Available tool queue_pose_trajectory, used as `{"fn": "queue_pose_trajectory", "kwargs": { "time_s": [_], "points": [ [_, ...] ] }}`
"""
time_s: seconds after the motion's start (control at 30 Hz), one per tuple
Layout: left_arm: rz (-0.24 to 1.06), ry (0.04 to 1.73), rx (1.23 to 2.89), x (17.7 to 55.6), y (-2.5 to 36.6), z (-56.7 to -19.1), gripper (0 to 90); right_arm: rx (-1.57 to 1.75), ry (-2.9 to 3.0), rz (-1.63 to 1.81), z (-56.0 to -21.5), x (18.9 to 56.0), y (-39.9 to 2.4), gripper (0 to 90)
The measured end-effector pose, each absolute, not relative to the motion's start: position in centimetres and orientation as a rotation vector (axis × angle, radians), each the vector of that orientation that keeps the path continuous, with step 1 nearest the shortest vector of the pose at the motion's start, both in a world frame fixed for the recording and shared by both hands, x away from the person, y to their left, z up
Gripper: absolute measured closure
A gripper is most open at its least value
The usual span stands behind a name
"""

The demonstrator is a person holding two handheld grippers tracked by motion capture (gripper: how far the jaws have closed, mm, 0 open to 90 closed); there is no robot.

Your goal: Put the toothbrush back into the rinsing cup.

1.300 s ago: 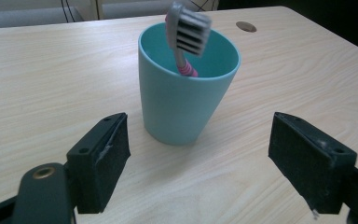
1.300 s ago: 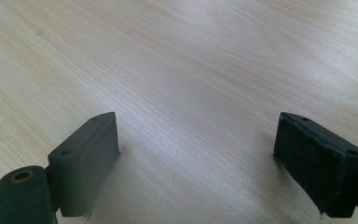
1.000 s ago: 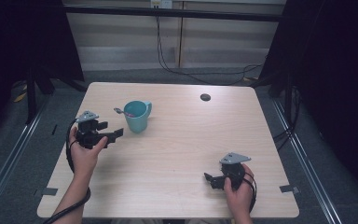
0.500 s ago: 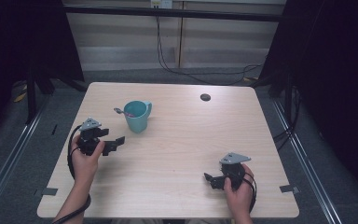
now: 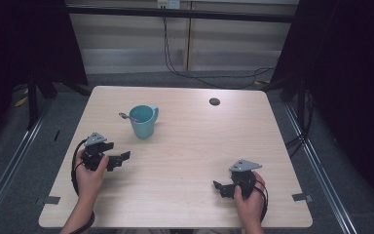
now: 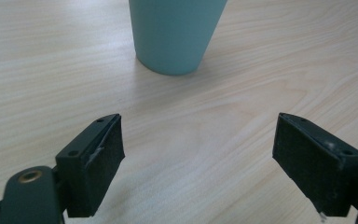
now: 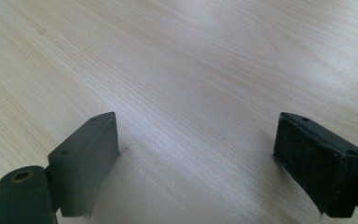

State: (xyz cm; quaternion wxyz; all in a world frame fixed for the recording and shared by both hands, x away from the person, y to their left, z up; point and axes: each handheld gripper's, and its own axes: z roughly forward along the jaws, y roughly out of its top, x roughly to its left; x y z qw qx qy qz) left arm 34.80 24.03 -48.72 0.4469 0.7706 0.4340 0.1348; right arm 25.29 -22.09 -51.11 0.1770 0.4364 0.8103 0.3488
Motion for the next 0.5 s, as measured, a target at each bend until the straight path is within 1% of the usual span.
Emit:
{"fn": "queue_pose_trajectory", "kwargs": {
  "time_s": [0.5],
  "points": [
    [0.326,1.084,1.952,33.6,24.1,-50.7,16.4,1.230,2.297,0.992,-51.1,25.3,-22.1,13.4]
  ]
}}
